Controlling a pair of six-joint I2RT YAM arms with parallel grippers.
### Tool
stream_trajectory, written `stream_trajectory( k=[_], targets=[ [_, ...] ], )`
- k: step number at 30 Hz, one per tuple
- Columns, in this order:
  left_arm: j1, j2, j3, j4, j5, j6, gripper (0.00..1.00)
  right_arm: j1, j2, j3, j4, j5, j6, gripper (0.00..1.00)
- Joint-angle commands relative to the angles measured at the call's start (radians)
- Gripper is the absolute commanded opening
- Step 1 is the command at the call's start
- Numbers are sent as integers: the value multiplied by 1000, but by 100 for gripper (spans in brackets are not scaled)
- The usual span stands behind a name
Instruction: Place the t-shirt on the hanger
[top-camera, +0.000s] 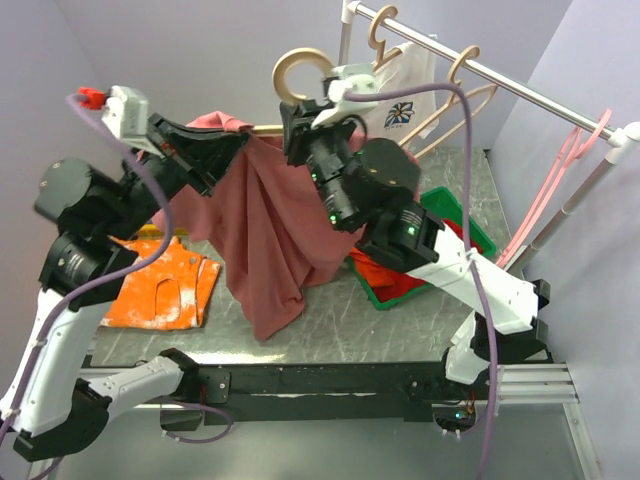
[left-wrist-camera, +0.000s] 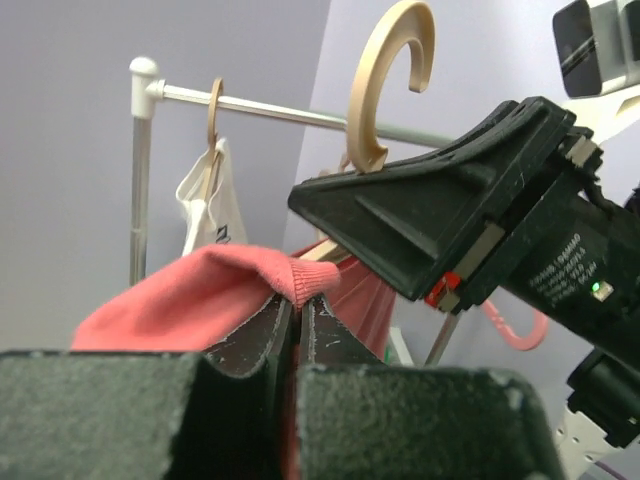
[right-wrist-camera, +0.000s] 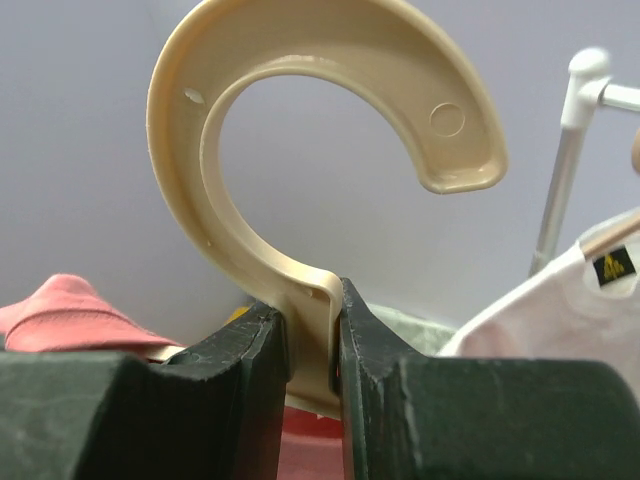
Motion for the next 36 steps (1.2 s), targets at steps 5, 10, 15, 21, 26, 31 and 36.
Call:
stream_trajectory(
  k=[5, 10, 15, 21, 26, 31, 36],
  targets=[
    [4, -75, -29, -136, -32, 73, 47, 40, -129, -213, 253, 18, 10, 0],
    [4, -178, -72, -177, -57, 110, 71, 40, -166, -365, 265, 12, 86, 0],
    [4, -225, -63, -255, -40, 153, 77, 40, -203, -475, 290, 9, 113, 0],
    [4, -322, -149, -343, -227, 283, 58, 40, -281, -595, 274, -27, 126, 0],
    [4, -287, -196, -508, -137, 342, 63, 38, -342, -652, 181, -90, 137, 0],
    [4, -264, -205, -558, -3, 395, 67, 38, -384, -718, 112, -162, 183, 0],
    [4, -222, -187, -624, 146, 408, 68, 38, -388, -712, 64, -198, 191, 0]
  ],
)
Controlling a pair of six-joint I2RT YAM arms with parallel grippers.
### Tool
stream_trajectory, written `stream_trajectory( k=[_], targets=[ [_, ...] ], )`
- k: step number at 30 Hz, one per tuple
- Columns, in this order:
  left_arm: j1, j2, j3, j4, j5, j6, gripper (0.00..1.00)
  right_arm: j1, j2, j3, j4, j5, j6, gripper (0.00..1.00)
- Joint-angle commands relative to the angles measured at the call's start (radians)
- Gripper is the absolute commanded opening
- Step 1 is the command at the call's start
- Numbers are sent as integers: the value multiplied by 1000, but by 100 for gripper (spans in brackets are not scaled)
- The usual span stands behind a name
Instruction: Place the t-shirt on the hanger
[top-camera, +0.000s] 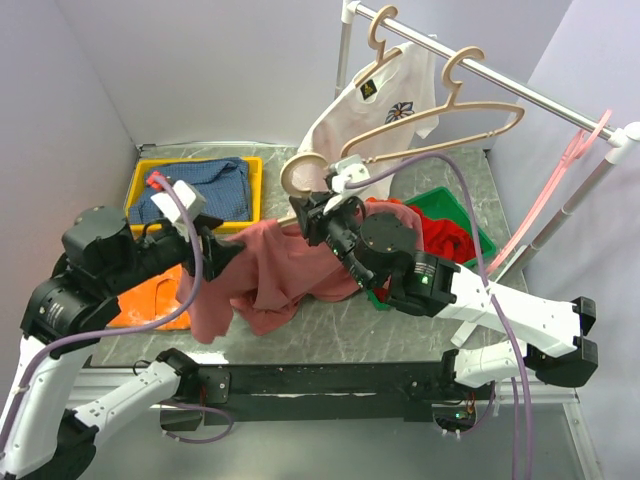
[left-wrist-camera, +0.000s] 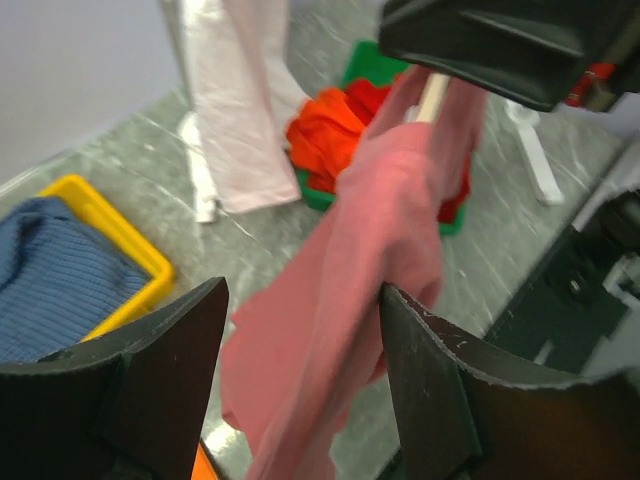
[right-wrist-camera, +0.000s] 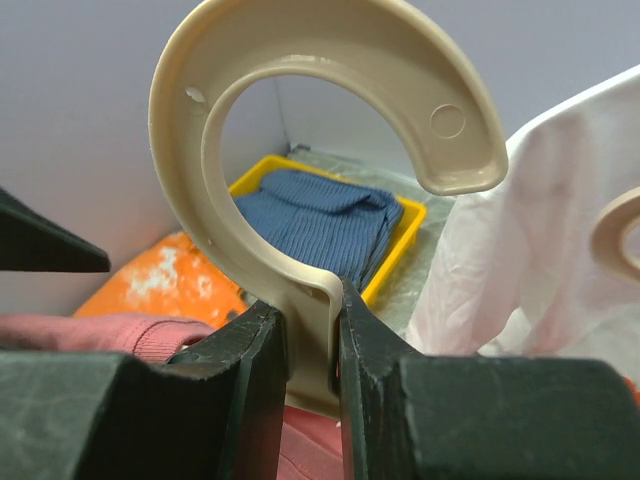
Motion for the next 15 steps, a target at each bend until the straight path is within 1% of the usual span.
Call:
stream_trajectory(
  k=[1, 4, 8, 11, 12, 13, 14, 15],
  targets=[
    [4, 14, 9, -48, 164, 40, 68, 6, -22, 13, -25, -62, 26, 0],
    [4, 19, -36, -44, 198, 43, 68, 4, -19, 16, -39, -75, 21, 0],
    [4, 36, -79, -41, 238, 34, 64, 4, -22, 33, -50, -94, 15, 0],
    [2, 33, -111, -15, 277, 23, 55, 7, -13, 49, -68, -101, 11, 0],
    [3, 28, -120, -7, 280, 19, 51, 6, -10, 50, -68, -103, 9, 0],
    [2, 27, -137, 1, 278, 8, 35, 4, -10, 50, -68, -103, 11, 0],
    [2, 28, -145, 7, 274, 3, 27, 4, -9, 49, -67, -105, 11, 0],
    [3, 25, -151, 11, 263, -3, 5, 6, -4, 49, -68, -105, 11, 0]
  ],
)
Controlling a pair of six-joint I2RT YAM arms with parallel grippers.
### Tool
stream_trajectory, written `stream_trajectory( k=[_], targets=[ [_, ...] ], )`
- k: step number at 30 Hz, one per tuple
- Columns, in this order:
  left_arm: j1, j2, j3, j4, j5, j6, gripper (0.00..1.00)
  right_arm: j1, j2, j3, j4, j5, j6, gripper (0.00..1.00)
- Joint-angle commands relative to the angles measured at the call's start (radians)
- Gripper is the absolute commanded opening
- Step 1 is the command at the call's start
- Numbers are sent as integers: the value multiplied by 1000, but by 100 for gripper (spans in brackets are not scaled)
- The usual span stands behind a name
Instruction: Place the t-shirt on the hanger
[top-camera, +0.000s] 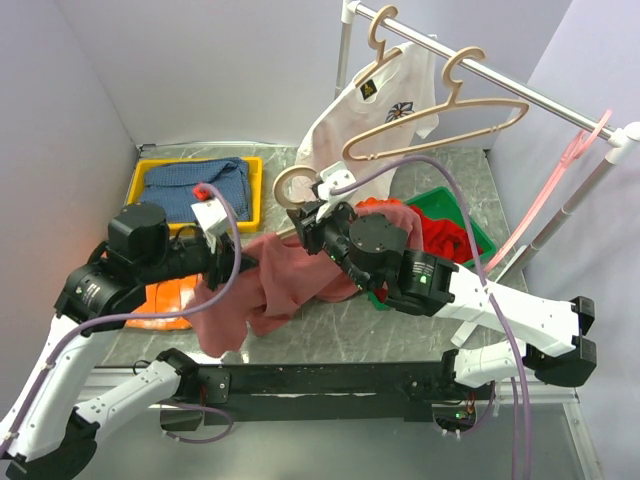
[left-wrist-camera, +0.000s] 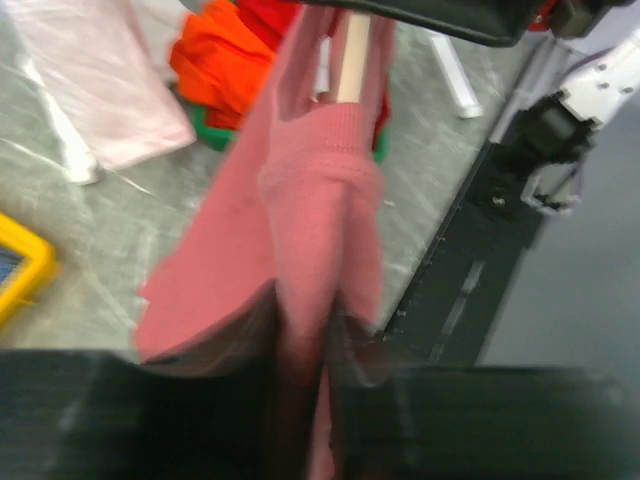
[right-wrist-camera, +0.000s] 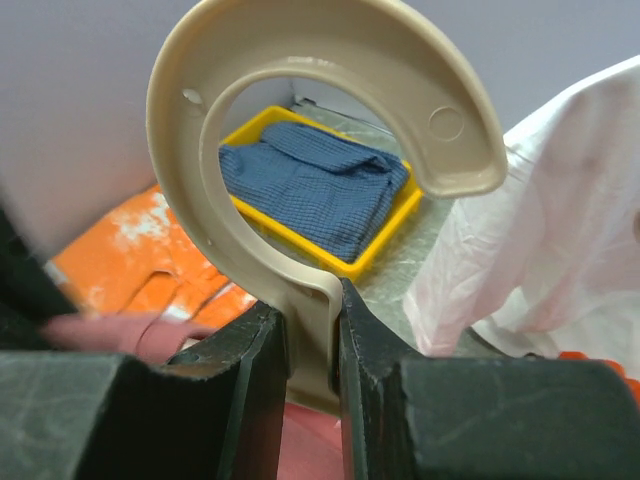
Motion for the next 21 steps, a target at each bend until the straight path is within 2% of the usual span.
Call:
stream_trajectory(
  k=[1, 3, 4, 6, 7, 10, 13, 16, 21],
  targets=[
    [4, -10, -46, 58, -2, -59, 1, 6, -6, 49, 47, -25, 5, 0],
    [2, -36, -80, 124, -22, -85, 1, 6, -2, 47, 45, -19, 9, 0],
    [2, -47, -115, 144, -36, -110, 1, 6, 1, 47, 41, -19, 9, 4],
    [2, -73, -146, 201, -42, -136, 1, 6, 5, 53, 38, -12, 14, 19],
    [2, -79, -174, 214, -44, -147, 1, 6, 10, 59, 21, -8, 14, 32],
    [2, -127, -235, 286, -71, -176, 1, 4, 13, 76, -2, 13, 26, 53],
    [2, -145, -240, 274, -102, -167, 1, 7, -13, 58, -15, 33, 46, 66],
    [2, -156, -235, 265, -103, -148, 1, 9, -65, 26, -12, 61, 57, 72],
    [3, -181, -192, 227, -168, -129, 1, 15, -159, -112, -1, 108, 130, 75]
  ],
)
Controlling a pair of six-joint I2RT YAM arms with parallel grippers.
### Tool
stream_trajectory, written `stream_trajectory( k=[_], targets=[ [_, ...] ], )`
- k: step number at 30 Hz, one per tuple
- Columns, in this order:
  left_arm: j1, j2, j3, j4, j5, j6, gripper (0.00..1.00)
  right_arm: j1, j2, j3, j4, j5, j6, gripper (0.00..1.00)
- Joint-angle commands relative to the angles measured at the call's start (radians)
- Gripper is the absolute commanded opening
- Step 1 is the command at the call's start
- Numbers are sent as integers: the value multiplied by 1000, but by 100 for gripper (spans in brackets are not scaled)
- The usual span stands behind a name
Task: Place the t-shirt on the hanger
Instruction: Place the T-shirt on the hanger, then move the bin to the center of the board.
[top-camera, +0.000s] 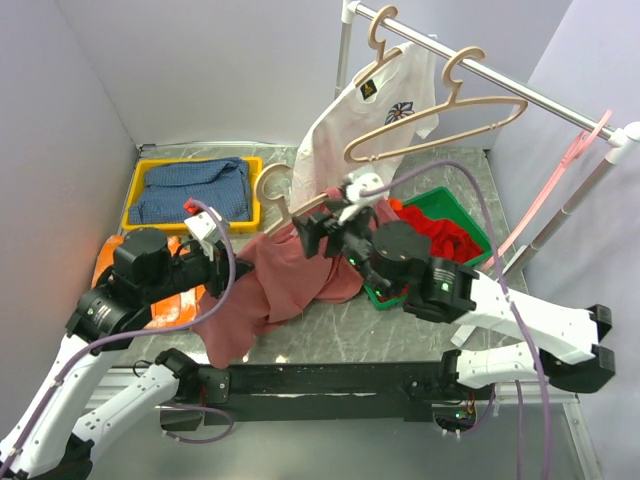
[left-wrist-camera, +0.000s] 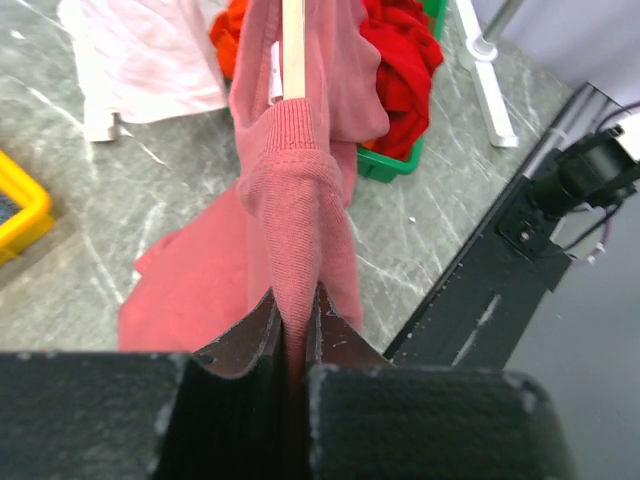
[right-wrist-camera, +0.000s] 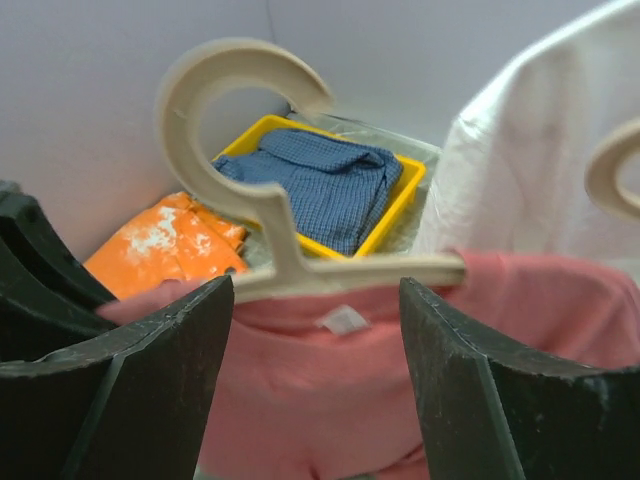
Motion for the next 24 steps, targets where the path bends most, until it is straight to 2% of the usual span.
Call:
stream_trajectory(
  k=[1, 5, 8, 13, 16, 20, 24],
  targets=[
    [4, -31, 74, 49, -77, 20, 1, 14, -105, -127, 25, 75, 90, 75],
    [2, 1, 111, -45, -101, 39, 1, 14, -154, -223, 13, 159, 169, 75],
    [2, 3, 117, -54, -135, 40, 1, 14, -177, -293, -4, 227, 292, 75],
    [4, 19, 168, -77, -228, 28, 1, 14, -134, -373, -84, 317, 415, 75],
    [4, 49, 217, -97, -270, 25, 1, -4, -97, -425, -116, 318, 498, 70],
    [4, 70, 284, -129, -298, 28, 1, -65, -62, -476, -205, 285, 651, 69],
    [2, 78, 344, -149, -265, 49, 1, -115, -51, -536, -231, 256, 731, 68]
  ],
)
